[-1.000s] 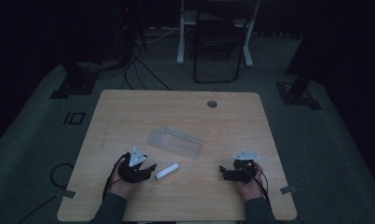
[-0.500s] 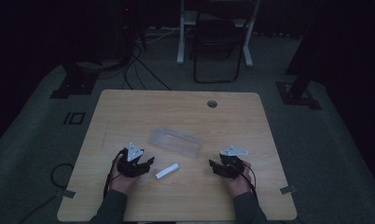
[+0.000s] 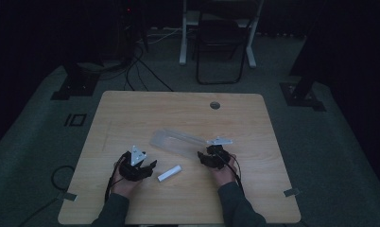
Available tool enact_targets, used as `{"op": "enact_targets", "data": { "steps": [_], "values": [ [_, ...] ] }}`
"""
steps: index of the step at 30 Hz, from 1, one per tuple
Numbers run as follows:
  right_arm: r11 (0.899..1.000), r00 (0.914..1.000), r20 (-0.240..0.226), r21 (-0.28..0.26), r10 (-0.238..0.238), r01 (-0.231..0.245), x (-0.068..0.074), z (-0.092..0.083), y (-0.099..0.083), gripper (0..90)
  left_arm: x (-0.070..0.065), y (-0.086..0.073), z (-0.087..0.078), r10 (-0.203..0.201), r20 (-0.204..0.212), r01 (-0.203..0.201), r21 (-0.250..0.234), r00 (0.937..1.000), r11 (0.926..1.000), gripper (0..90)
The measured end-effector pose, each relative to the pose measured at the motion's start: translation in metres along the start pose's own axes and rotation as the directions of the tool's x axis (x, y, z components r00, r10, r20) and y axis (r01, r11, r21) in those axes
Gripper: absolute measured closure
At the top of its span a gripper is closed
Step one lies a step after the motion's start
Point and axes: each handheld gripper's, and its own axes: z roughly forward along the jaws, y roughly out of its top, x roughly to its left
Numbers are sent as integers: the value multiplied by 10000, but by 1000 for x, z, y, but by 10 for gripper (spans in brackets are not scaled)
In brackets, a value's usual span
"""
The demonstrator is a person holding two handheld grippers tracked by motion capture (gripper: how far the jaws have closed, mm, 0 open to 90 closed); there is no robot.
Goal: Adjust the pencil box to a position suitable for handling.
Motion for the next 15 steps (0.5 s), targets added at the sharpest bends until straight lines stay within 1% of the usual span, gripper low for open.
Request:
{"op": "enact_targets", "data": {
  "steps": [3, 7, 9, 15],
  "values": [
    [9997, 9999, -132, 254, 36, -33, 1, 7, 1, 626, 0, 0, -1, -36, 7, 36, -95, 10000, 9999, 363],
    [9995, 9995, -201, 201, 244, -240, -2, 10, 4, 704, 0, 0, -1, -33, -55, 32, -151, 10000, 9999, 346],
    [9997, 9995, -258, 159, 182, -178, -2, 12, 5, 728, -1, 0, -1, -41, -56, 41, -157, 10000, 9999, 344],
    [9997, 9985, -512, 88, -205, 210, -1, 16, 9, 811, 0, 0, -1, -67, -158, 63, -201, 9999, 9998, 339]
  ]
}}
